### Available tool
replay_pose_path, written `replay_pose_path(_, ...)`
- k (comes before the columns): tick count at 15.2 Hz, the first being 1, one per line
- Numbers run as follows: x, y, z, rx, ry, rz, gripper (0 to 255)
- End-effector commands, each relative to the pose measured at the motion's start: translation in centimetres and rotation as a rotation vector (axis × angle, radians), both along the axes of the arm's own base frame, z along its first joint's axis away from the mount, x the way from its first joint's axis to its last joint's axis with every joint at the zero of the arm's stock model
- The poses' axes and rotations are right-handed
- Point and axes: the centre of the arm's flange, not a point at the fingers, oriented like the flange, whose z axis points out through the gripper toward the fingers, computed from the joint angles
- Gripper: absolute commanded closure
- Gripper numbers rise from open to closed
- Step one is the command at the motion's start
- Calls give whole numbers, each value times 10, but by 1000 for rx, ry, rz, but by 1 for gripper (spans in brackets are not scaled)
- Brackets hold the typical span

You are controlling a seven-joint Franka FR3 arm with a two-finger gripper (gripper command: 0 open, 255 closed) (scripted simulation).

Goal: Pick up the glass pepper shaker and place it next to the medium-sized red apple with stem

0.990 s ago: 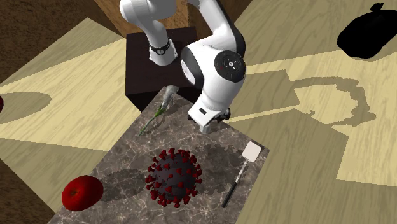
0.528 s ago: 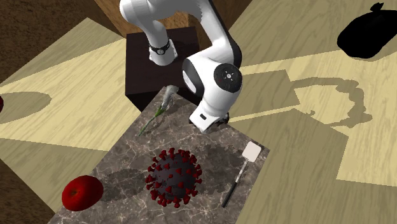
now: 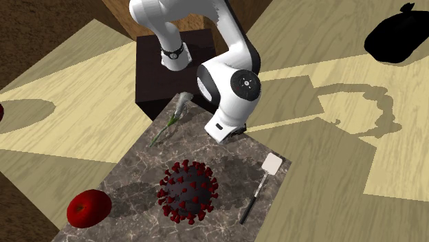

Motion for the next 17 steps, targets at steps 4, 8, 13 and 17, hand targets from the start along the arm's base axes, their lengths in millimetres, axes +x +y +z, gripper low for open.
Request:
replay_pose_path(4, 0, 0, 0, 0, 0, 0, 255)
replay_pose_path(8, 0, 0, 0, 0, 0, 0, 255)
replay_pose_path(13, 0, 0, 21, 0, 0, 0, 255)
replay_pose_path(17, 0, 0, 42, 0, 0, 0, 255)
